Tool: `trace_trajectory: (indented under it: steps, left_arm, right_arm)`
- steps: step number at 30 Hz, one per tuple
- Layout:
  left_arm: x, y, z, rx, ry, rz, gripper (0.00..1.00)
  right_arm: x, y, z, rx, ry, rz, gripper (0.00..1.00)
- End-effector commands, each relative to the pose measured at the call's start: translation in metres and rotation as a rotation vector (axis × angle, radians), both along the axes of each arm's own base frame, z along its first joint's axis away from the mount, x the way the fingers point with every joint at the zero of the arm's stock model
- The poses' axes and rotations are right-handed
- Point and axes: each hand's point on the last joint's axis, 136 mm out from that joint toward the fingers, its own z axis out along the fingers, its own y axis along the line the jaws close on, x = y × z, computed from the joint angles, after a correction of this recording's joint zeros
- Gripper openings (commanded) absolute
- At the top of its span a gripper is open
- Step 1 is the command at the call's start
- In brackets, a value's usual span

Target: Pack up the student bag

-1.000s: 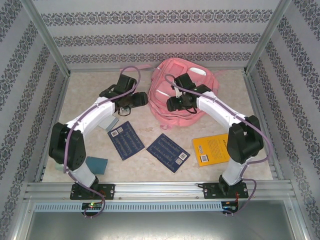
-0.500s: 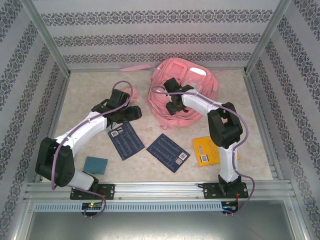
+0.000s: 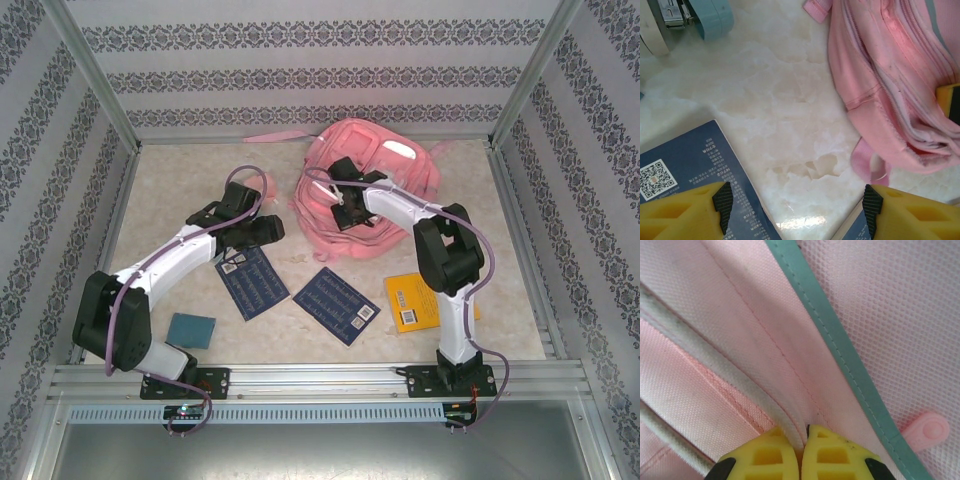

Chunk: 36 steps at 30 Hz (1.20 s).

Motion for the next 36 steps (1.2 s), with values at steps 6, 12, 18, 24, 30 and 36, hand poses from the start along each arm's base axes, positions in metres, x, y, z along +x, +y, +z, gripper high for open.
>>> trace_trajectory:
  steps: [6, 12, 18, 24, 30, 36]
  left_arm:
    - [0.003, -0.003, 0.002, -0.019, -0.015, 0.001, 0.72]
    - [-0.002, -0.001, 0.005, -0.026, -0.02, 0.007, 0.72]
    - [-0.011, 0.007, 0.001, -0.008, -0.006, 0.032, 0.72]
    - [-0.029, 0.037, -0.012, 0.062, 0.034, 0.165, 0.71]
    - [-0.057, 0.068, -0.024, 0.07, 0.049, 0.326, 0.72]
    - [-0.093, 0.087, -0.042, 0.01, 0.05, 0.413, 0.76]
  right_arm:
    - [-0.019, 0.083, 0.003, 0.37, 0.204, -0.217, 0.0]
    - [0.015, 0.052, -0.005, 0.416, 0.191, -0.461, 0.0]
    - [0.036, 0.039, 0.002, 0.415, 0.177, -0.395, 0.1]
    - [0.017, 0.05, 0.038, 0.399, 0.091, -0.261, 0.35]
    - [-0.025, 0.07, 0.059, 0.356, 0.022, -0.129, 0.41]
    - [-0.074, 0.116, 0.053, 0.382, 0.052, 0.001, 0.44]
